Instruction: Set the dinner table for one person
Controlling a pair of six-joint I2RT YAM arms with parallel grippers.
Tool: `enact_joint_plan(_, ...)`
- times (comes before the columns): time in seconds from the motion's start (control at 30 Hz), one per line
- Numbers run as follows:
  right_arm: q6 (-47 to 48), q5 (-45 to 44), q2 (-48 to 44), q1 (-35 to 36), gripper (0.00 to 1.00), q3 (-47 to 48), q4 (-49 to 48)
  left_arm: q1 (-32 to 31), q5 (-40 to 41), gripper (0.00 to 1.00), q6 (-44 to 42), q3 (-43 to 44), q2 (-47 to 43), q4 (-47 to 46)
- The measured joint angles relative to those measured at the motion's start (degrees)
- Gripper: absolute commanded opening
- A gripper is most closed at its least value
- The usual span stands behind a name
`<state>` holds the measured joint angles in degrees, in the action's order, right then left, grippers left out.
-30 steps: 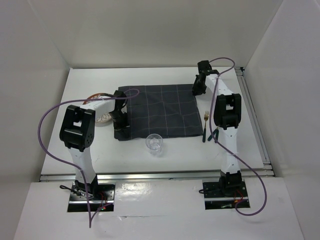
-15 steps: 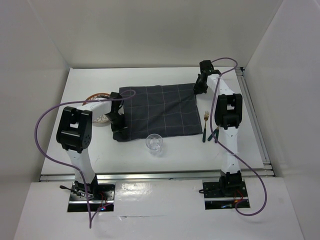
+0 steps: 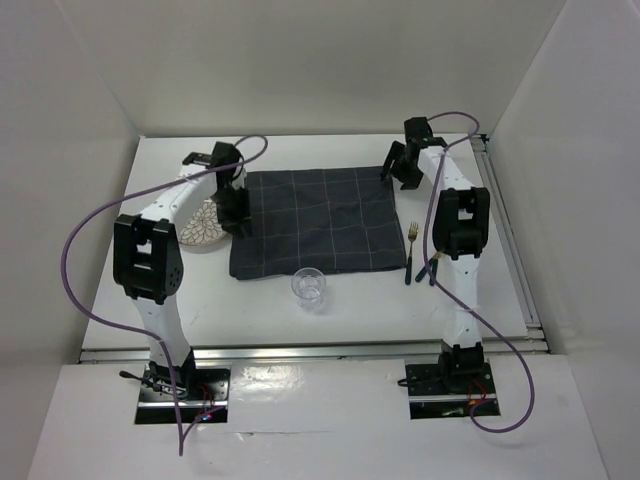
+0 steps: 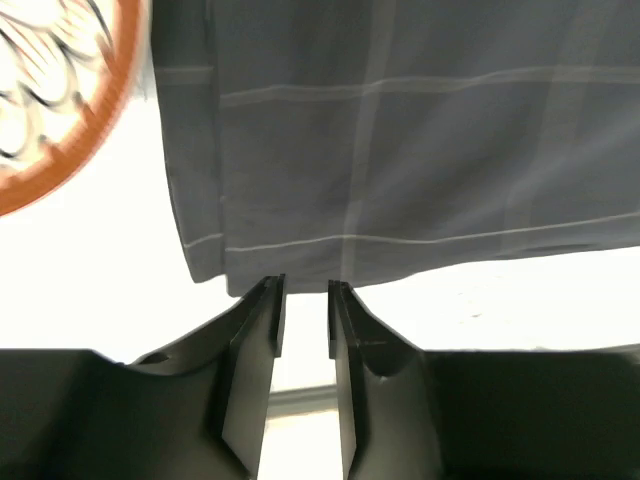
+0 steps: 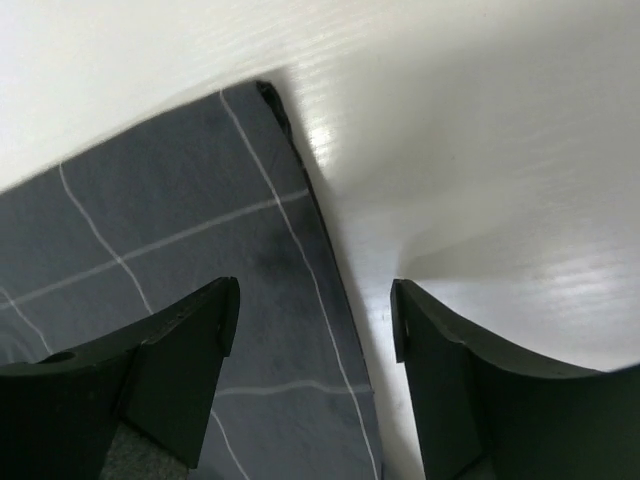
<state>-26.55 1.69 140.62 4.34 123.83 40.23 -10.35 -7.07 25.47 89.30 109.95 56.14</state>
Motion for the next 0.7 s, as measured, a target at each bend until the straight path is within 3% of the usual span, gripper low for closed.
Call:
enact_joint_plan(0.17, 0.9, 0.5, -4.8, 0.0, 0.77, -2.5, 1.1, 0.8, 1.3, 0.44, 1.9, 13.7, 0.0, 2.7)
enact_joint_plan(0.27, 1.2, 0.4, -11.3, 0.0, 0.77, -6.8, 1.3, 3.5, 2.4, 0.5, 4.6, 15.5, -0.4, 3.1)
enact_joint_plan(0.3, 1.4, 0.4, -14.3, 0.0, 0.77, -9.1, 1.1, 5.2, 2.8, 0.68, 5.4, 15.2, -0.5, 3.3)
enact_joint_plan(0.4, 1.8, 0.5, -22.9, 0.0, 0.77, -16.1, 0.4, 12.6, 2.9, 0.92, 8.0, 11.7, -1.4, 2.1)
enact_joint_plan(0.57, 2.0, 1.1, -33.3, 0.0, 0.78, -23.6, -0.2, 24.3, 1.5, 0.94, 11.4, 2.2, -3.8, -1.7)
enact_joint_plan(0.7, 2.4, 2.3, -34.4, 0.0, 0.85, -25.5, -0.1, 27.1, -0.7, 0.94, 13.2, -4.3, -5.4, -4.7)
